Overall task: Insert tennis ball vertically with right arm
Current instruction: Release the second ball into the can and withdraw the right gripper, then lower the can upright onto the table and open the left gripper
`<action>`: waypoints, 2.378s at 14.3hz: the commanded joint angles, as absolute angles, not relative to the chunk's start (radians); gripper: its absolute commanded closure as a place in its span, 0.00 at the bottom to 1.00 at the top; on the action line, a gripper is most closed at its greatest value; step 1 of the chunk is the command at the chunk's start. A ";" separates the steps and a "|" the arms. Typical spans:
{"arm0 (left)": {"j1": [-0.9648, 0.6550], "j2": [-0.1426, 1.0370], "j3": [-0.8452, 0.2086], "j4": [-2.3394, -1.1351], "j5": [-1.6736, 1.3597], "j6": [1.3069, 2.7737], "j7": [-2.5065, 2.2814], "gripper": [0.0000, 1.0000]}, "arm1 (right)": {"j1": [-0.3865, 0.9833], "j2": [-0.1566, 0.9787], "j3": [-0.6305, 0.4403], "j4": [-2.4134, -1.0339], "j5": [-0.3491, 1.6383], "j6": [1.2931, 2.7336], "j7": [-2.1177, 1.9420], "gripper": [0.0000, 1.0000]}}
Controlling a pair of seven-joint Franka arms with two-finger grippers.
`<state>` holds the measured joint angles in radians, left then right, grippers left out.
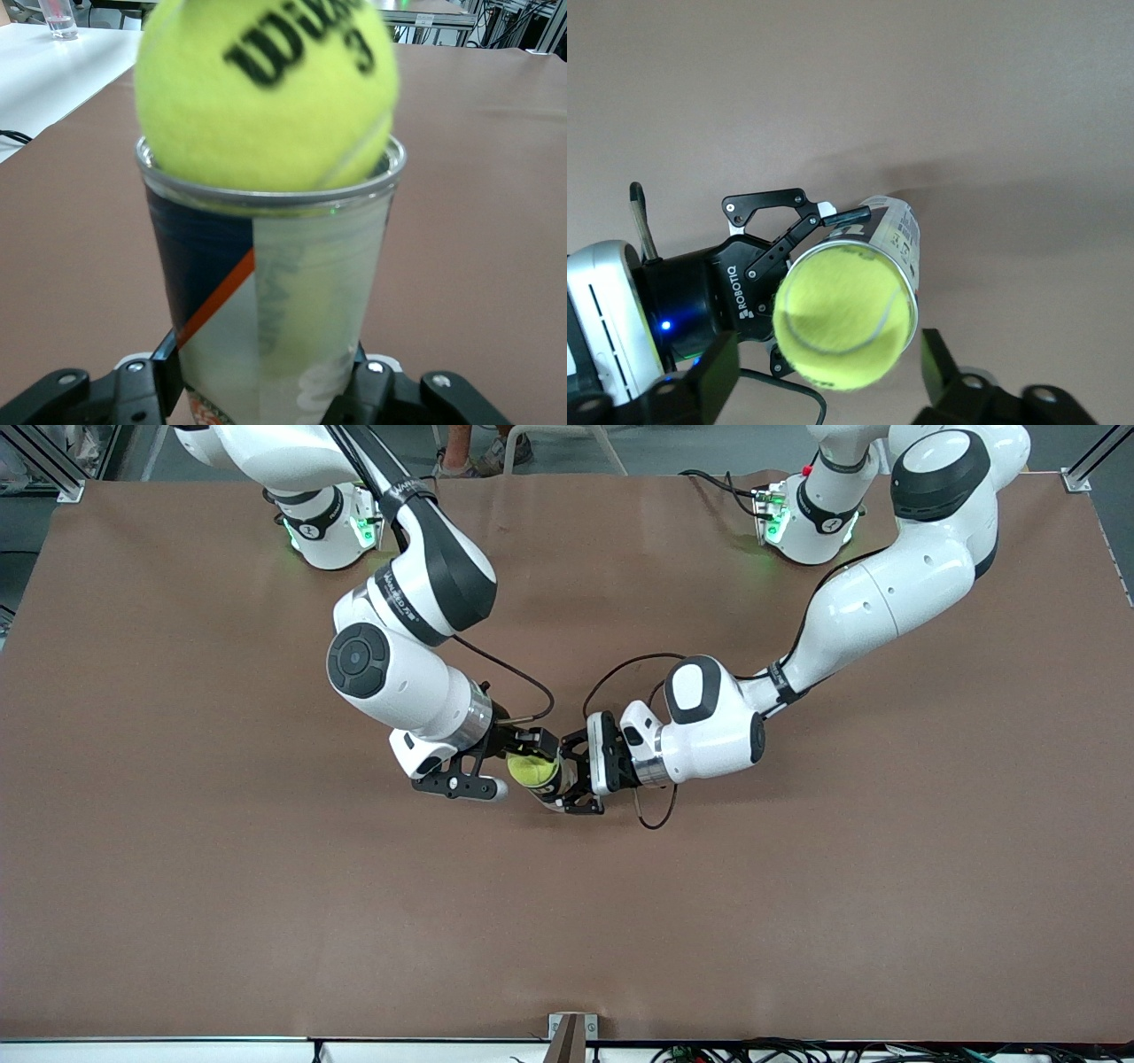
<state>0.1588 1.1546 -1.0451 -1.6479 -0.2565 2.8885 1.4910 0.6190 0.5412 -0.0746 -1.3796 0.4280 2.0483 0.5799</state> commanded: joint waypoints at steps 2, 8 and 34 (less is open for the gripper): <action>0.178 1.167 -1.072 -1.657 -0.282 2.895 1.531 0.31 | 0.624 0.546 -0.080 -1.371 0.436 2.056 0.584 0.00; 0.178 1.167 -1.072 -1.658 -0.282 2.895 1.531 0.25 | 0.620 0.545 -0.081 -1.371 0.436 2.052 0.584 0.00; 0.307 1.118 -1.069 -1.704 -0.282 2.666 1.513 0.00 | 0.253 0.301 -0.451 -1.371 0.132 1.623 -0.032 0.00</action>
<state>0.2433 1.1542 -1.0557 -1.6852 -0.2565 2.7477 1.4931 0.2428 0.3320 -0.4615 -1.3526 0.1498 1.6270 -0.0292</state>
